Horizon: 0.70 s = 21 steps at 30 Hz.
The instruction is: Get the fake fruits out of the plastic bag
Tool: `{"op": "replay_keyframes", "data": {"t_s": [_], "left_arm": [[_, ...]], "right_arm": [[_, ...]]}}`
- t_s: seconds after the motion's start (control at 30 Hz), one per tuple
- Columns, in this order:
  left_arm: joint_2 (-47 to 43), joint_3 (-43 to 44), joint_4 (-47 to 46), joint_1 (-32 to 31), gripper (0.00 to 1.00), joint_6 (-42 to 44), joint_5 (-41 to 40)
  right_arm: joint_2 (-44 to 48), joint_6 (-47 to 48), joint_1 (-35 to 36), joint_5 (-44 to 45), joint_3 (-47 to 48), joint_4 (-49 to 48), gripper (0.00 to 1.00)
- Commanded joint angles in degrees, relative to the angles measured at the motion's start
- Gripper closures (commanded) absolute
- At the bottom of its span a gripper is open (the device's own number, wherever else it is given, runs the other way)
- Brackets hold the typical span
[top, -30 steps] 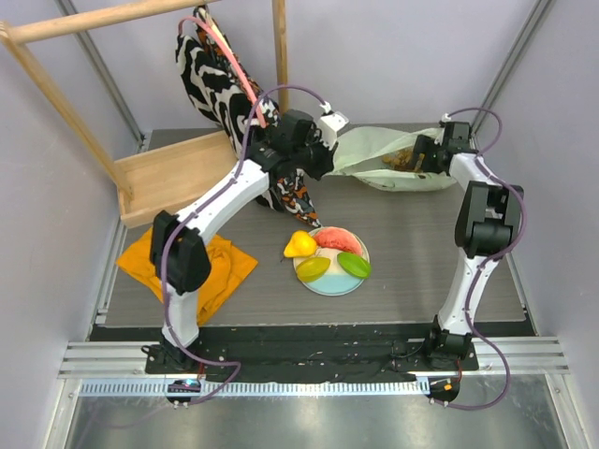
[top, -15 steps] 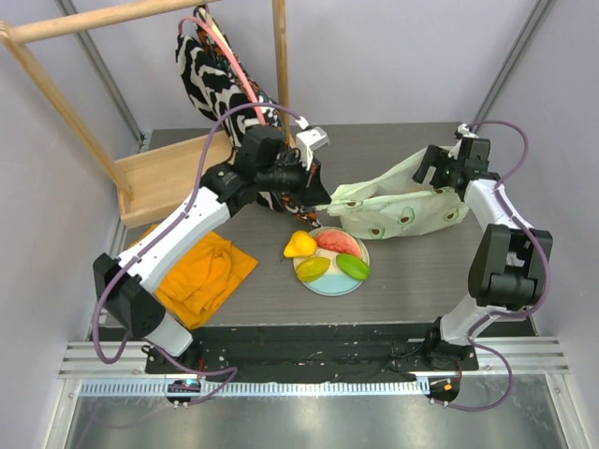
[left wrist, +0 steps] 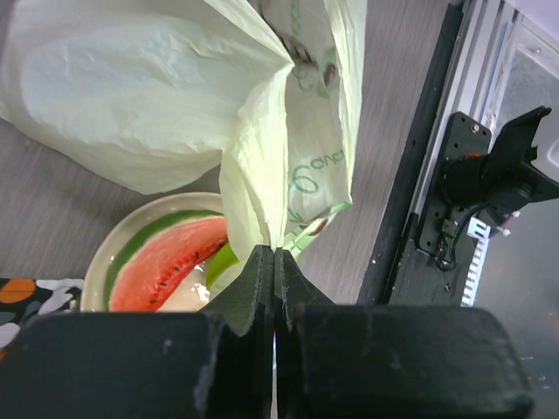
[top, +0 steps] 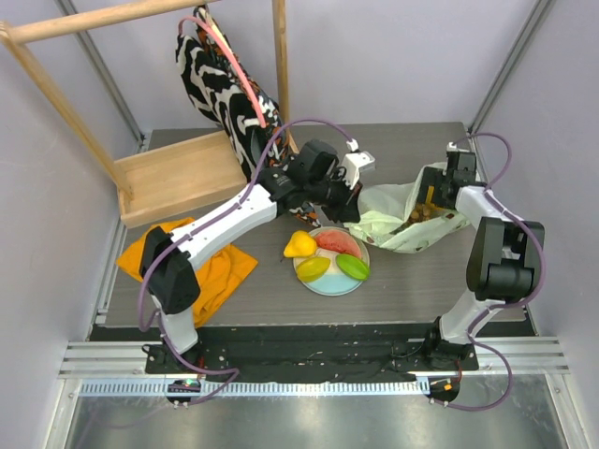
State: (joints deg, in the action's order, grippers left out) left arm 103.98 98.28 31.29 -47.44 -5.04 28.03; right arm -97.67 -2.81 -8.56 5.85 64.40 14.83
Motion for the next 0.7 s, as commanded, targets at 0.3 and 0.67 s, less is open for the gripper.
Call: {"op": "replay_keyframes", "data": {"t_s": [0.3,0.67], "left_arm": [[-3.2,0.3,-0.4,0.2,1.00,2.0,-1.5],[-4.6,-1.7,0.1,0.2,1.00,2.0,-1.7]], "right_arm": [[0.6,5.4,0.4,2.8,-1.6,-6.6,0.00],[-12.2,-0.6,0.3,8.3,8.9,-8.2,0.00]]}}
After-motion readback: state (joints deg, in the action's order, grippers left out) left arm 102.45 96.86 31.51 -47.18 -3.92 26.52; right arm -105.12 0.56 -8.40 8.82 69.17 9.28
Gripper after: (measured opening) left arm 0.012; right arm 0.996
